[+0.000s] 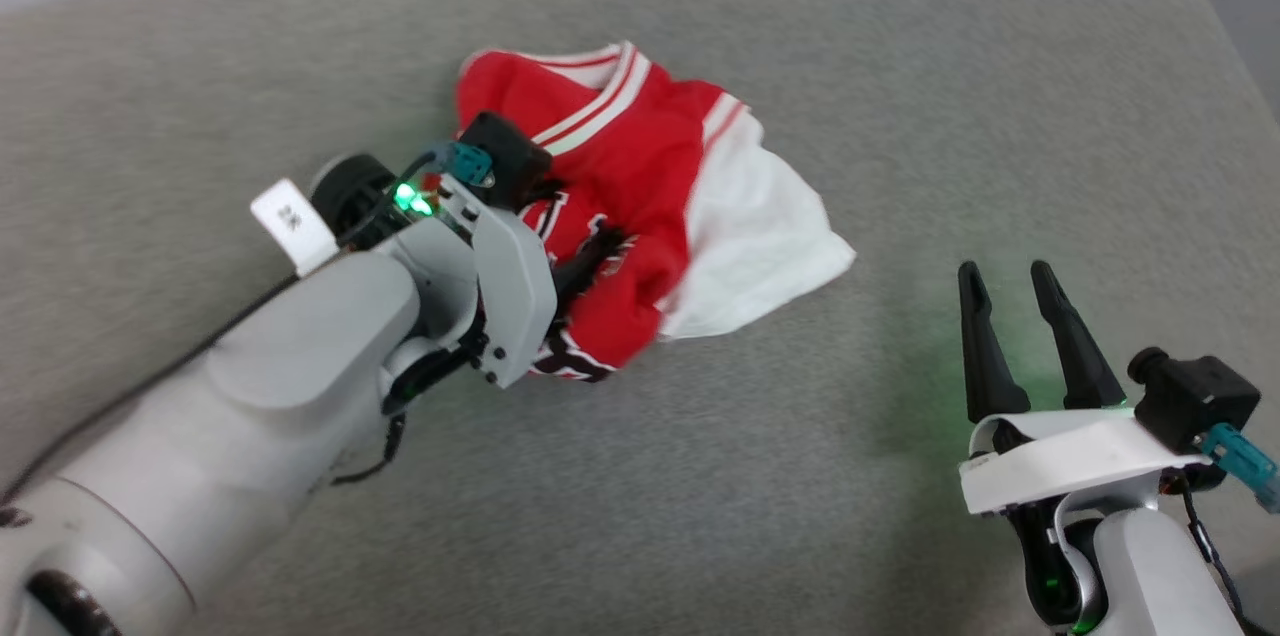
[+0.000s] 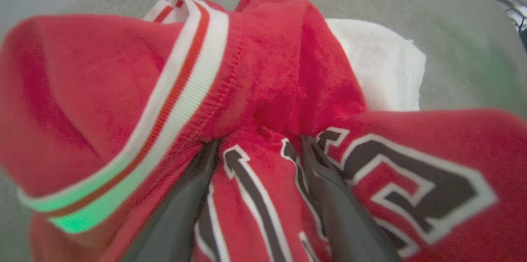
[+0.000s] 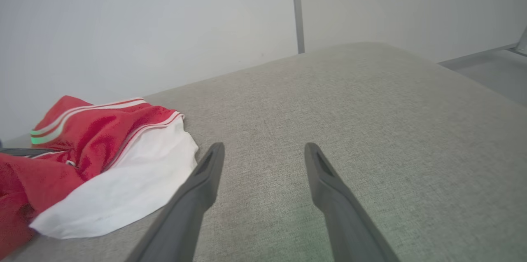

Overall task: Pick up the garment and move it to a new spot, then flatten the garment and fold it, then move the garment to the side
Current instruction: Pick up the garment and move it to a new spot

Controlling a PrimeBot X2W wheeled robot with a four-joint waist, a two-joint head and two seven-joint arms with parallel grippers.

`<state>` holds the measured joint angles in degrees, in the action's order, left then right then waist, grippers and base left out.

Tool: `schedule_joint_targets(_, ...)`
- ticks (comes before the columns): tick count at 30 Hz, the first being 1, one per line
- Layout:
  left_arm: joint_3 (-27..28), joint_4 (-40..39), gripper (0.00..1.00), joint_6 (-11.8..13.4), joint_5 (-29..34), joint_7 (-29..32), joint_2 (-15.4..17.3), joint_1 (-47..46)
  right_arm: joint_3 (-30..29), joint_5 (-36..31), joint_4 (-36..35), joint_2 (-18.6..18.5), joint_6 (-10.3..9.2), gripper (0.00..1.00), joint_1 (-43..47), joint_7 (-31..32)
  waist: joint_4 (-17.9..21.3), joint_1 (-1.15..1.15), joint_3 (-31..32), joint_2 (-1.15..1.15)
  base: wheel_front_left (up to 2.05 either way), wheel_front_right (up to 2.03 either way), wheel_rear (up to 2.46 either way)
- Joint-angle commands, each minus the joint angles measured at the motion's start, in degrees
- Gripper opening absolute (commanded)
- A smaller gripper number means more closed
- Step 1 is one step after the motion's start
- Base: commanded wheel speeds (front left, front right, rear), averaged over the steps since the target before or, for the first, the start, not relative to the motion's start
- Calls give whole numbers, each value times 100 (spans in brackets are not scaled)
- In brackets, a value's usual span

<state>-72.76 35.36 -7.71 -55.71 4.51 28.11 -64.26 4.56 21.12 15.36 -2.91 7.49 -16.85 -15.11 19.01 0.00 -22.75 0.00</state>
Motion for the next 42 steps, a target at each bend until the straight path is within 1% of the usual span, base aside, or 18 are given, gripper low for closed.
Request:
schedule_joint_targets(1,20,92,100,35,-187,-231,-39,194,-45,-107,74,-5,0,100,118,-2,-832,0,775,0,0,0,0)
schedule_joint_targets(6,95,14,100,31,-644,-1013,-290,442,-190,-394,290,-6,0,100,242,-3,-1379,0,1197,0,0,0,0)
schedule_joint_targets(10,107,15,100,31,-921,-1477,-345,808,-313,-518,432,-47,0,100,393,-3,-1764,0,1498,0,0,0,0)
schedule_joint_targets(14,252,180,100,31,-1157,-1833,-373,1355,-408,-552,538,-183,0,100,635,-3,-2113,0,1756,0,0,0,0)
schedule_joint_targets(17,557,231,100,31,-1333,-1954,-394,1855,-493,-546,558,-291,0,100,823,12,-2364,0,1915,0,0,0,0)
schedule_joint_targets(18,682,244,100,31,-1275,-1962,-367,1985,-534,-548,554,-340,0,100,880,26,-2443,0,1958,0,0,0,0)
schedule_joint_targets(21,1428,185,100,44,-960,-1957,-338,2546,-642,-559,492,-453,0,100,1057,89,-2652,0,2064,0,0,0,0)
schedule_joint_targets(25,2385,20,100,90,-334,-1963,-331,3307,-840,-540,366,-578,0,100,1329,194,-2900,0,2237,0,0,0,0)
schedule_joint_targets(28,3025,-132,100,161,166,-1962,-301,3888,-930,-535,233,-643,0,100,1516,277,-3005,0,2348,0,0,0,0)
schedule_joint_targets(29,3025,-132,100,161,166,-1962,-301,3888,-930,-535,233,-643,0,100,1516,277,-3005,0,2348,0,0,0,0)
schedule_joint_targets(30,3410,-243,100,219,530,-1963,-298,4203,-973,-519,156,-673,0,100,1635,330,-3041,0,2441,0,0,0,0)
schedule_joint_targets(31,3602,-295,100,250,682,-1963,-292,4334,-989,-518,104,-687,0,100,1673,359,-3041,0,2473,0,0,0,0)
schedule_joint_targets(32,3602,-295,100,250,682,-1963,-292,4334,-989,-518,104,-687,0,100,1673,359,-3041,0,2473,0,0,0,0)
schedule_joint_targets(33,3985,-442,100,310,953,-1963,-332,4616,-1015,-537,-4,-730,0,100,1685,405,-2999,0,2510,0,0,0,0)
schedule_joint_targets(39,5151,-1104,100,413,1818,-1964,-403,5352,-1046,-537,-225,-821,0,100,1609,488,-2759,0,2607,0,0,0,0)
schedule_joint_targets(40,5151,-1104,100,413,1818,-1964,-403,5352,-1046,-537,-225,-821,0,100,1609,488,-2759,0,2607,0,0,0,0)
schedule_joint_targets(42,5506,-1364,100,457,2136,-1964,-465,5619,-1037,-526,-292,-824,0,100,1595,509,-2677,0,2621,0,0,0,0)
